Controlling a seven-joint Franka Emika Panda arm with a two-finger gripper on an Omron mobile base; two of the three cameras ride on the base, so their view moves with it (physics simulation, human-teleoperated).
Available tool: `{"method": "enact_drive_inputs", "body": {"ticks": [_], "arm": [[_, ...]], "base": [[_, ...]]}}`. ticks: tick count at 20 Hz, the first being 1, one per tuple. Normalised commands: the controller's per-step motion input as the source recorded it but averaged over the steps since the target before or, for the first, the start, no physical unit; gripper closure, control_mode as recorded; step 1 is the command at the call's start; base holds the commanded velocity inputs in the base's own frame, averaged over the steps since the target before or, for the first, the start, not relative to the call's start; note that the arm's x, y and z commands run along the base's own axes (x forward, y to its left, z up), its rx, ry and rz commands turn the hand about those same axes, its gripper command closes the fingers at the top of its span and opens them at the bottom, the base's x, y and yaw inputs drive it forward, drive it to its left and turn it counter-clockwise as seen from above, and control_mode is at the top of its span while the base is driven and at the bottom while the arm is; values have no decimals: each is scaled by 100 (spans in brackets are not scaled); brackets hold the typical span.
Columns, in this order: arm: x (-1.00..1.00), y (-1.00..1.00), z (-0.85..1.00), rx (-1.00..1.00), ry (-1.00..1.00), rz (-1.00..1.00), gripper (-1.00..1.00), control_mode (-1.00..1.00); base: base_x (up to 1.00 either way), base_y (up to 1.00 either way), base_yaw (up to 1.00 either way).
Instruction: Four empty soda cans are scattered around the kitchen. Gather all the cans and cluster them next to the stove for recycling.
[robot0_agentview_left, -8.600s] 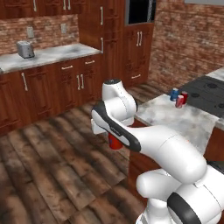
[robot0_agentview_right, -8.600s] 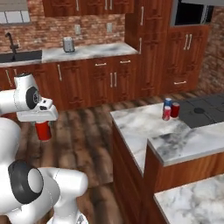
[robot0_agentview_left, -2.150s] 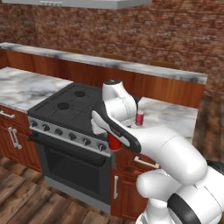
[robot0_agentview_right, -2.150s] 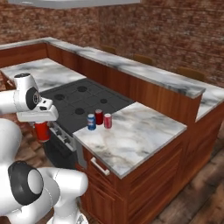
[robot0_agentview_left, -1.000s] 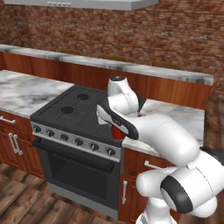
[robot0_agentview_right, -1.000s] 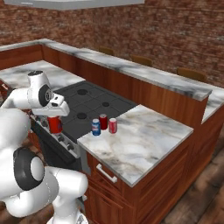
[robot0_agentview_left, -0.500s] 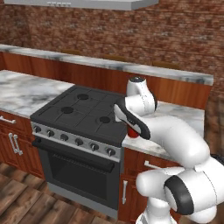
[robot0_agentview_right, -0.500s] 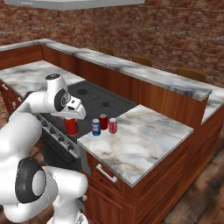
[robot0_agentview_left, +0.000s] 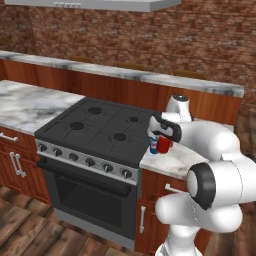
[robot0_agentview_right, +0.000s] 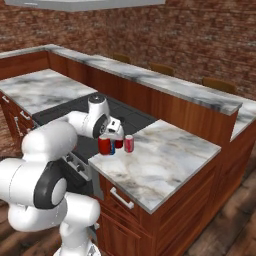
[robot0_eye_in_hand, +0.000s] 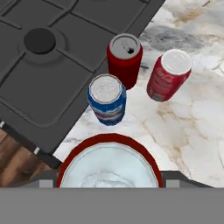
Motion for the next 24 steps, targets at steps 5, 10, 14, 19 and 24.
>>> {"method": "enact_drive_inputs", "body": {"ticks": [5, 10, 14, 19, 24], "arm": [[50, -40, -31, 0, 0, 18, 100, -100], [15, -28, -16, -1, -2, 12, 100, -100], [17, -14, -12, 1, 0, 8, 100, -100], [10, 0, -30, 0, 0, 7, 100, -100], [34, -6, -21, 0, -4, 8, 100, -100]], "base": [[0, 0, 0], [0, 0, 0], [0, 0, 0], [0, 0, 0], [0, 0, 0]]}}
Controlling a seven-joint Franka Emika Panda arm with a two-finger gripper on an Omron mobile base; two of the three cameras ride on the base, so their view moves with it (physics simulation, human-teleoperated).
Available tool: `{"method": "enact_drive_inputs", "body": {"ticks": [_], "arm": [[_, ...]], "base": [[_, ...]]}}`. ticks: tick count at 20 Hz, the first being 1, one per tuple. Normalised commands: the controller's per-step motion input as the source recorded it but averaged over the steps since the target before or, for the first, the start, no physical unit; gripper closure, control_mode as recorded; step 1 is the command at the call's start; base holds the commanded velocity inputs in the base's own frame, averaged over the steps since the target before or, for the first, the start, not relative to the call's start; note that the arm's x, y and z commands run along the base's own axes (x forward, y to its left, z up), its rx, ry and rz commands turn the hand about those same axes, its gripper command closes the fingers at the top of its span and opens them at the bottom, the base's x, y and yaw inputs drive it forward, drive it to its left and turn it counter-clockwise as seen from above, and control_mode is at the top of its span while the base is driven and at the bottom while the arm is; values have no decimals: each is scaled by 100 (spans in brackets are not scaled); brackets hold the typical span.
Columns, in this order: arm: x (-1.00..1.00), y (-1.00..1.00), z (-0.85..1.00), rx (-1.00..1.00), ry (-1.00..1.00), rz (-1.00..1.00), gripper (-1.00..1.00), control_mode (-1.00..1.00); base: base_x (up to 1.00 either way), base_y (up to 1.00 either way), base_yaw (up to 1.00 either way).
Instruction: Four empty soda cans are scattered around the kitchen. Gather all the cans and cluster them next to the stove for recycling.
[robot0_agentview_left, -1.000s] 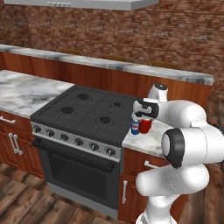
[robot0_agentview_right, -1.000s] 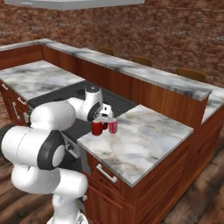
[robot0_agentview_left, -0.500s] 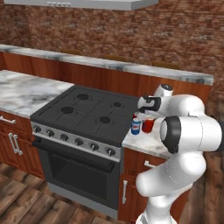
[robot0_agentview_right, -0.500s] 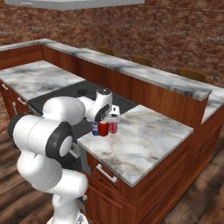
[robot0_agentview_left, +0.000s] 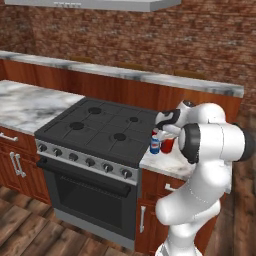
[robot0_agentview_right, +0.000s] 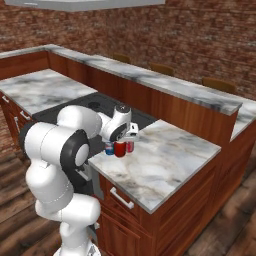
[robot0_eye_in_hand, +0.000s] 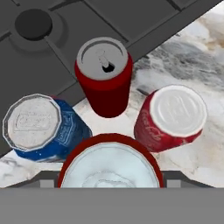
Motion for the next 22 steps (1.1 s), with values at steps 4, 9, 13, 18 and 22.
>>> {"method": "enact_drive_inputs", "body": {"ticks": [4, 9, 13, 18, 22], "arm": [[33, -13, -18, 0, -9, 8, 100, -100], [25, -6, -21, 0, 0, 10, 100, -100], [21, -1, -13, 0, 0, 9, 100, -100], [2, 0, -2, 0, 1, 3, 100, -100], [-15, 0, -10, 0, 0, 0, 100, -100]], "base": [[0, 0, 0], [0, 0, 0], [0, 0, 0], [0, 0, 0], [0, 0, 0]]}}
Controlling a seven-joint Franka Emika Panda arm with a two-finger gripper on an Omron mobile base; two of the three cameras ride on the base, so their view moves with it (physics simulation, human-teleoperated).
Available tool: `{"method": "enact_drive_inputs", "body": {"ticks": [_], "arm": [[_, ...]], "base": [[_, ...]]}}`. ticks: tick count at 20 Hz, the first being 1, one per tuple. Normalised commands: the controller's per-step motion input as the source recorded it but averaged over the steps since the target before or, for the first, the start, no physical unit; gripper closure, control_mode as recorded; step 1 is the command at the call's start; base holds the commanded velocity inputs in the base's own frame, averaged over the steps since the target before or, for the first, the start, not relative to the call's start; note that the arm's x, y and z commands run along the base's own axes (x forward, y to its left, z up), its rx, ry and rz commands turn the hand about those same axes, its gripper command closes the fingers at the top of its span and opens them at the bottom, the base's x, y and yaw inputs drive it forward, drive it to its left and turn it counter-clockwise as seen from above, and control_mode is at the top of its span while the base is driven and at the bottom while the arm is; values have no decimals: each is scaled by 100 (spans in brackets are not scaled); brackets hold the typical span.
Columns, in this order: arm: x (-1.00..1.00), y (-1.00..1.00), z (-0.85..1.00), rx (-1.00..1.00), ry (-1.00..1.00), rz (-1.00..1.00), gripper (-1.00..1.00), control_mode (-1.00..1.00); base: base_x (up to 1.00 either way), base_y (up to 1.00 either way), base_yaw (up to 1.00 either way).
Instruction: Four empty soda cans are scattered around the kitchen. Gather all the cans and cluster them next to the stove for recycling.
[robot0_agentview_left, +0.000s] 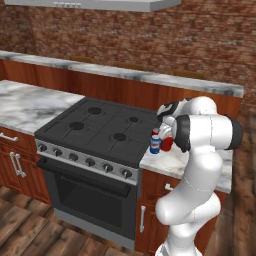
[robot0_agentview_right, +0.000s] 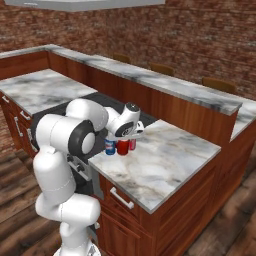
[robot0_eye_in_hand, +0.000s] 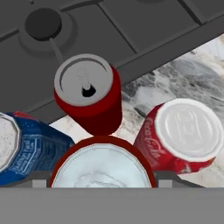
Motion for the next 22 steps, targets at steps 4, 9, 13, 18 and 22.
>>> {"method": "enact_drive_inputs", "body": {"ticks": [4, 9, 13, 18, 22], "arm": [[-30, 5, -16, 0, 1, 0, -100, -100], [-27, 9, -18, 0, 1, 0, -100, -100], [-17, 2, -9, 0, 0, 0, -100, -100], [-9, 2, -2, 0, 0, 0, -100, -100], [0, -2, 19, 0, 3, 0, -100, -100]], "base": [[0, 0, 0], [0, 0, 0], [0, 0, 0], [0, 0, 0], [0, 0, 0]]}}
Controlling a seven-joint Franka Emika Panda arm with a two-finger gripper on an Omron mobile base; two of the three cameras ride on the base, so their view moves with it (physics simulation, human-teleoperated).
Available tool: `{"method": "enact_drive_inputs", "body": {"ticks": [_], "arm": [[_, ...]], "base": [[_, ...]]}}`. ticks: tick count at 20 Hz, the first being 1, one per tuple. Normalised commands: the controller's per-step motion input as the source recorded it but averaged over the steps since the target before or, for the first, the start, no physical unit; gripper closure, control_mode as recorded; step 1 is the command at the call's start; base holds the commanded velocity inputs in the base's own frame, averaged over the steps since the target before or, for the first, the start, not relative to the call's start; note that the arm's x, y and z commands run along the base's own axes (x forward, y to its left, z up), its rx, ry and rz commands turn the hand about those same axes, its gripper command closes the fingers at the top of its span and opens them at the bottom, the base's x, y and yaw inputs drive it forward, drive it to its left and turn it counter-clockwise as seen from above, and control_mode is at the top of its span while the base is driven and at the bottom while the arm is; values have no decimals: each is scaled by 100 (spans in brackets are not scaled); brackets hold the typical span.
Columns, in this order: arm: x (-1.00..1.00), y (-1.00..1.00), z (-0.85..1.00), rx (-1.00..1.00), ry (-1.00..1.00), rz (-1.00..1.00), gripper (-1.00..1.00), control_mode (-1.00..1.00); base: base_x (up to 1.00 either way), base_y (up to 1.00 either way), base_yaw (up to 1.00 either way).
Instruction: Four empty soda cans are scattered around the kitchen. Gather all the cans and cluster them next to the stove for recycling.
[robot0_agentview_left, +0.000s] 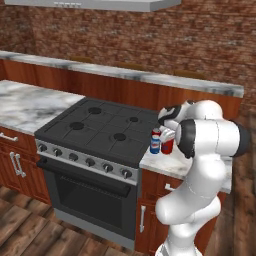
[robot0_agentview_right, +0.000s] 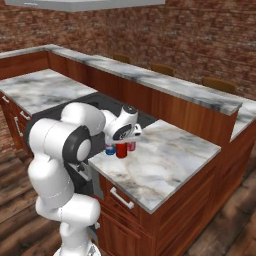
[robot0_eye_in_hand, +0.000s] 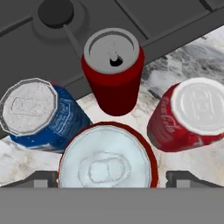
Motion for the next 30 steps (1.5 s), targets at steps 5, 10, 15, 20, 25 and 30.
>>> {"method": "enact_drive_inputs", "body": {"ticks": [5, 10, 15, 20, 25, 30], "arm": [[-7, -9, 43, 4, 0, -1, -100, -100], [-42, -6, 23, 3, 11, -1, -100, -100], [-65, 12, 28, 0, 16, 0, -100, -100], [-78, 48, 12, 0, 10, -1, -100, -100], [-80, 83, -14, 0, 0, -3, -100, -100], [-42, 98, -24, 0, 0, -6, -100, -100]], "base": [[0, 0, 0], [0, 0, 0], [0, 0, 0], [0, 0, 0], [0, 0, 0], [0, 0, 0]]}}
